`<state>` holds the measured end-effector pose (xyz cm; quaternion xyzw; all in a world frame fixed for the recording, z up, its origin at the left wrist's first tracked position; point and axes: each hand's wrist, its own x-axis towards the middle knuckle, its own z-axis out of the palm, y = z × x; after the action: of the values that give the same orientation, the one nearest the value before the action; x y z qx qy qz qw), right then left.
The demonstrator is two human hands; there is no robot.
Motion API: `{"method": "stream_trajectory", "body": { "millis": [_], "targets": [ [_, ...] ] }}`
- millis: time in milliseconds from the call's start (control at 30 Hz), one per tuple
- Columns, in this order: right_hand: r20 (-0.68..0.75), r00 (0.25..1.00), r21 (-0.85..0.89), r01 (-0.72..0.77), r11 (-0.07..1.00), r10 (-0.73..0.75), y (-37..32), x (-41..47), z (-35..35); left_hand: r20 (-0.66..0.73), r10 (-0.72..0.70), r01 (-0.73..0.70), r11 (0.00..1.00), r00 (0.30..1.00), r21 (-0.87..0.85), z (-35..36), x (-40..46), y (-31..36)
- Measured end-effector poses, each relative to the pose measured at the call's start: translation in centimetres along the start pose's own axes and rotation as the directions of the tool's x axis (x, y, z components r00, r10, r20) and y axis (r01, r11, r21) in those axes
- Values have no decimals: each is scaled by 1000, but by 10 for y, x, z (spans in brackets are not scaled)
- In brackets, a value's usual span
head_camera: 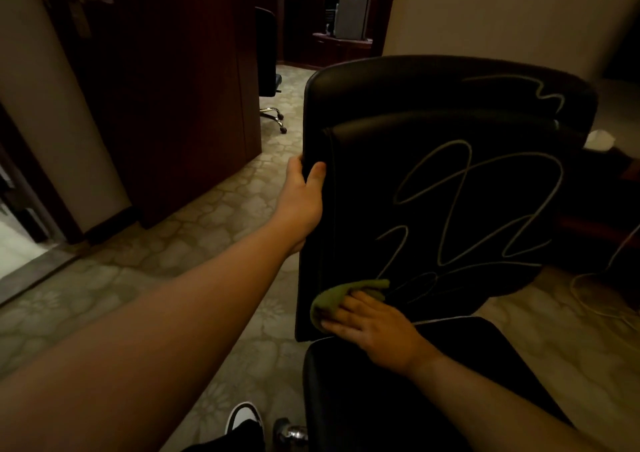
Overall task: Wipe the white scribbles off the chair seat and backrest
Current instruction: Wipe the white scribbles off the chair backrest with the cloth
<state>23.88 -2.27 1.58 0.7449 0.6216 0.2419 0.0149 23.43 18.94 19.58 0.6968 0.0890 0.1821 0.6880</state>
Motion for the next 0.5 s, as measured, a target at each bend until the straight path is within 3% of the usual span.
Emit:
{"method": "stream_trajectory", "body": {
  "millis": [67,167,267,367,433,500],
  "targets": [
    [69,996,-60,55,997,-51,14,-2,-8,-17,17,-17,999,1000,29,7,3,-2],
    [42,994,-87,106,991,-103,48,14,-41,-25,19,-18,999,1000,49,14,9,-5],
    [-169,984,-123,-73,990,51,101,37,-84,-25,21,-19,997,999,77,19,13,-11],
    [-322,872,-17,-394,919,368,137,52,-108,-17,1,1,995,1000,100,24,12,-27],
    [-334,850,44,-417,908,407,129,53,-93,-30,2,1,994,1000,106,28,10,-36],
    [-294,898,63,-323,944,327,104,44,-62,-67,5,2,995,998,101,33,9,-41]
  ]
}}
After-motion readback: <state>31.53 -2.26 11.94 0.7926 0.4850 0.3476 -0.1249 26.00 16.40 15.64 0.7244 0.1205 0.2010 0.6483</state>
